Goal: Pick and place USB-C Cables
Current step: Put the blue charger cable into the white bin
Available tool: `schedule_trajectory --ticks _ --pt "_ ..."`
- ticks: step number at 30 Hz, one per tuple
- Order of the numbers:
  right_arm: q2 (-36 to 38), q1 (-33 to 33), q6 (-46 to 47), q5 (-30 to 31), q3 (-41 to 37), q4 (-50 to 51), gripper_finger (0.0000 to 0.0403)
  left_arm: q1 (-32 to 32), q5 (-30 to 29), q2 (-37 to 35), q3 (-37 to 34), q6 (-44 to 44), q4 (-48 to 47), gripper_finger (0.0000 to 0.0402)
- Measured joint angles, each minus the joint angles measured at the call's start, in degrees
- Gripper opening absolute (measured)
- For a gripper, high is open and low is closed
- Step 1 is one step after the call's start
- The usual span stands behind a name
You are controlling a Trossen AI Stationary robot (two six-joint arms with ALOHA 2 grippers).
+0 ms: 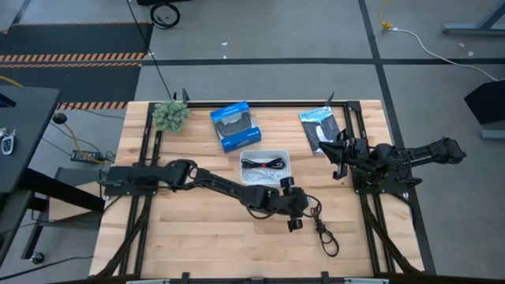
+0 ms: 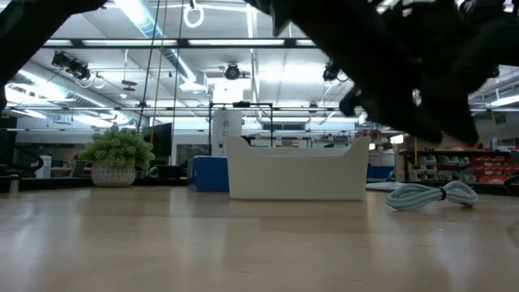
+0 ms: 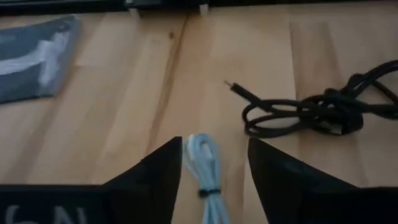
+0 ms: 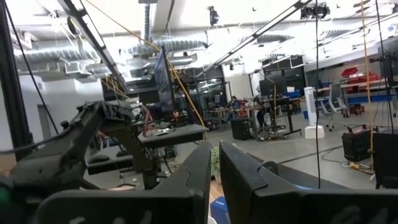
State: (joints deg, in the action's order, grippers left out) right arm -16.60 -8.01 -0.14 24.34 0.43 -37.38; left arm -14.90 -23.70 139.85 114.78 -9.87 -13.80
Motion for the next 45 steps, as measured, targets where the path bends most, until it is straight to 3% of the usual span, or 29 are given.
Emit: schedule_trajectory --ticks 6,11,17,30,37,45 --pt "-0.1 0.0 0.0 0.0 0.0 -0.1 0.0039 0.8 4.5 1.6 0.0 0.4 -2.2 0.0254" --pt "-0.2 0.0 0.0 0.0 0.0 -0.2 0.0039 1.3 6.7 3.6 -0.1 -1.2 -6.2 0.0260" --pt "-0.3 0.0 0.0 0.0 0.0 -0.3 0.0039 1.1 5.9 4.0 0.1 -0.2 -6.6 0.0211" --pt "-0.3 0.0 0.0 0.0 0.0 -0.2 0.0039 0.1 4.0 2.3 0.0 0.8 -9.2 0.0031" --pt "-0.3 0.0 0.0 0.0 0.0 -0.2 0.0039 0.1 2.1 -4.3 0.0 1.6 -13.5 0.0039" --pt "-0.3 0.0 0.0 0.0 0.0 -0.1 0.0039 1.2 0.7 -12.7 0.1 2.9 -28.5 0.0041"
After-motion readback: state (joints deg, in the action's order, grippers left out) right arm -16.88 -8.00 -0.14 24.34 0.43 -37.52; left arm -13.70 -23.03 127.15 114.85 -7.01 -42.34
